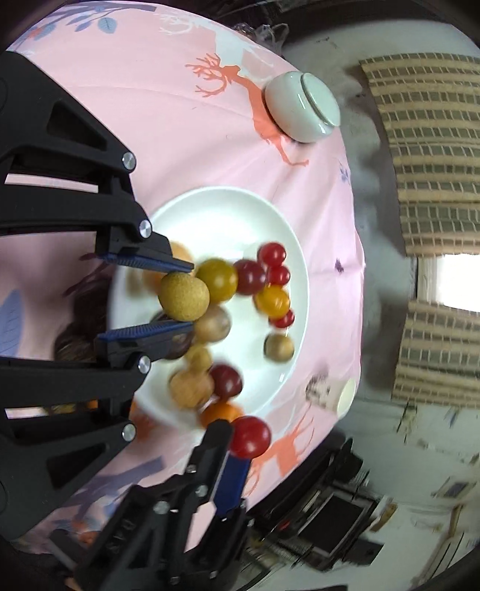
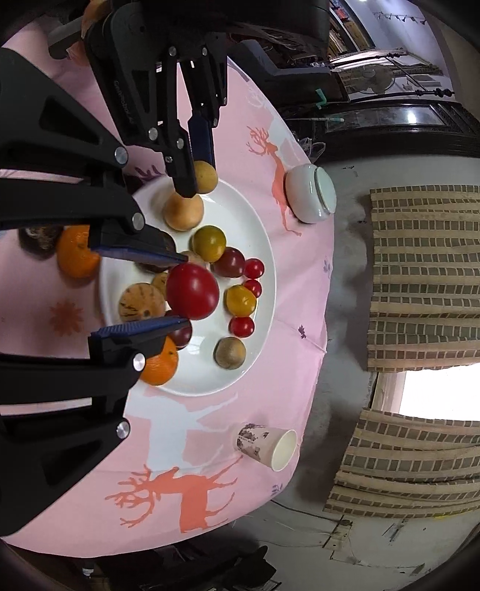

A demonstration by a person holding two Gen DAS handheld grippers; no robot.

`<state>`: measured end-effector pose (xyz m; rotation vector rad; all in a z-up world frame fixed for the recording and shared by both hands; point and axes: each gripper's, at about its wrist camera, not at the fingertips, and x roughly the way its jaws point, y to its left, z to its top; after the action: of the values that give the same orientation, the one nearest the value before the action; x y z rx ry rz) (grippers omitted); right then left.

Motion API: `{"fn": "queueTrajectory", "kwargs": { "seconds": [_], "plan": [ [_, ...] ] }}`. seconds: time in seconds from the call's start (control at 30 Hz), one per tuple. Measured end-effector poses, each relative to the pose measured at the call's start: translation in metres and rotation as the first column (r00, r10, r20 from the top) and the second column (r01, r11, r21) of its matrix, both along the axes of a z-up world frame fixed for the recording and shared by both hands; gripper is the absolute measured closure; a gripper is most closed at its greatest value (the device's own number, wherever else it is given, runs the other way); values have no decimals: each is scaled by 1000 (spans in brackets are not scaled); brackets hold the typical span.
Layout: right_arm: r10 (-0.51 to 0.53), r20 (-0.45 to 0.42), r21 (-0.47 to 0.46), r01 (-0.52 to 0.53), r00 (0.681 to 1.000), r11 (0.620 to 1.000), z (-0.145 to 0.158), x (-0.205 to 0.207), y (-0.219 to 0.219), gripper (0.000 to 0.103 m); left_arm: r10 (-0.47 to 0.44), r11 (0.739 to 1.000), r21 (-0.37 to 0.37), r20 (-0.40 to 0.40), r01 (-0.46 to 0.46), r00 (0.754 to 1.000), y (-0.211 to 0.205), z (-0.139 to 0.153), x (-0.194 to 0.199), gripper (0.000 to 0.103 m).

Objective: Organize fruits
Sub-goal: 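Carry the olive-green fruit and tomato onto the white plate and open both tools, then grasp a dark brown round fruit with the right tool while the left tool grasps another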

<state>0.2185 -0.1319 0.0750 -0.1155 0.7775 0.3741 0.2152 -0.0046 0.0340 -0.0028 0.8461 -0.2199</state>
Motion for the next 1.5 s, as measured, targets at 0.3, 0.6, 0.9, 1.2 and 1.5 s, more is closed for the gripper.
{"fn": "queueTrajectory", "kwargs": {
  "seconds": [0.3,0.6,0.9,1.2,1.5],
  "plan": [
    [-63,-86,21,65,994,998,-29,48,11,62,138,990,-19,19,-137,990,18,-11,35,32],
    [-86,-68,166,96,994,982,-6,3,-29,41,181,980,-86,29,-178,983,37,-3,6,16],
    [-23,-97,115,34,995,993,-14,-65,-32,41,139,985,-98,-49,-143,989,33,-20,-45,11],
    [70,-157,38,-64,985,997,-45,-94,-6,41,129,991,17,29,-129,991,20,-22,-79,10],
    [86,-190,-4,-88,978,996,-74,-93,9,41,146,989,-16,20,-146,989,36,-29,-79,8]
  ]
}}
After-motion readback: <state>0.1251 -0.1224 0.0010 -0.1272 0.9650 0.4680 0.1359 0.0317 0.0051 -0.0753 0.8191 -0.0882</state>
